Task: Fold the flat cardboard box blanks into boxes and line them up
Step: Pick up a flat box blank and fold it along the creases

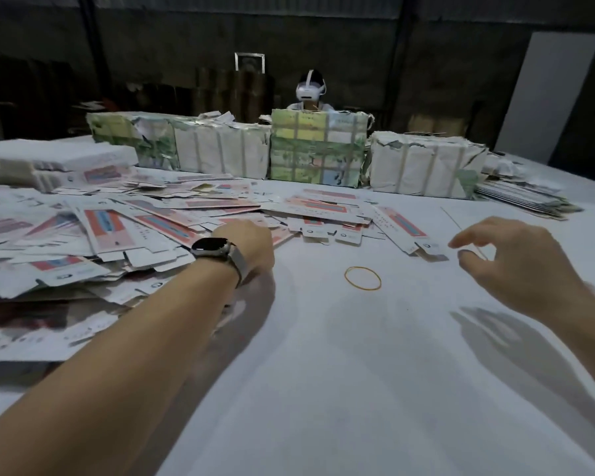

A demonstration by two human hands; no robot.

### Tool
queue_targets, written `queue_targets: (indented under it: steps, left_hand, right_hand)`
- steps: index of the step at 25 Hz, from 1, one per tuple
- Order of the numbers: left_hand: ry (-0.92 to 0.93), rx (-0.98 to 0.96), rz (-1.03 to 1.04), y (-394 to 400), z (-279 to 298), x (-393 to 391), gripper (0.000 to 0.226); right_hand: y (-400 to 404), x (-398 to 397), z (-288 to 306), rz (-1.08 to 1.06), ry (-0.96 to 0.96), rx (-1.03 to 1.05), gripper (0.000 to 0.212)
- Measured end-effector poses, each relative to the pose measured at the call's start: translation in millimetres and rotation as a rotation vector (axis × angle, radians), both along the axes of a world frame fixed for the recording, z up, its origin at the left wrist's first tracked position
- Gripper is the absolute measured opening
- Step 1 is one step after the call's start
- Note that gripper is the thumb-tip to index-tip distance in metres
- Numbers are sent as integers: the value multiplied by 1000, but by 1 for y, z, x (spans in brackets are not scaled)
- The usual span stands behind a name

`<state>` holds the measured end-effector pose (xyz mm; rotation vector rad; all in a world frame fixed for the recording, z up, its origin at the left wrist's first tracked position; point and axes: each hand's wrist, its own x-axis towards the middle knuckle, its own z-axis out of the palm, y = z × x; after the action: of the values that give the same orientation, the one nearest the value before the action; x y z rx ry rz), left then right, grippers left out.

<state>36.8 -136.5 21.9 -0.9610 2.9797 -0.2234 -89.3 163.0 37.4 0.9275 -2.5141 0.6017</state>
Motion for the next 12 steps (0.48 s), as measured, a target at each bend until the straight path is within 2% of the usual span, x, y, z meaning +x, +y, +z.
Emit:
queue_targets:
  steps: [1, 3, 7, 9, 12]
  left_hand:
    - [-17, 16, -5, 2, 4, 3, 5]
    - [-8, 20, -19, 10, 12, 7, 6]
    - [57, -93, -25, 26, 30, 15, 30]
    - [109, -129, -71, 45, 50, 22, 20]
    - [372, -235, -234, 88, 84, 30, 16]
  right_hand:
    - [-1, 0, -1, 9, 1, 4, 19]
    - [-3, 2, -2, 22, 10, 3, 18]
    - [-4, 6, -1, 38, 20, -27, 16]
    - [-5, 7, -2, 39, 34, -59, 16]
    - [-11, 16, 1, 170, 13, -230, 27]
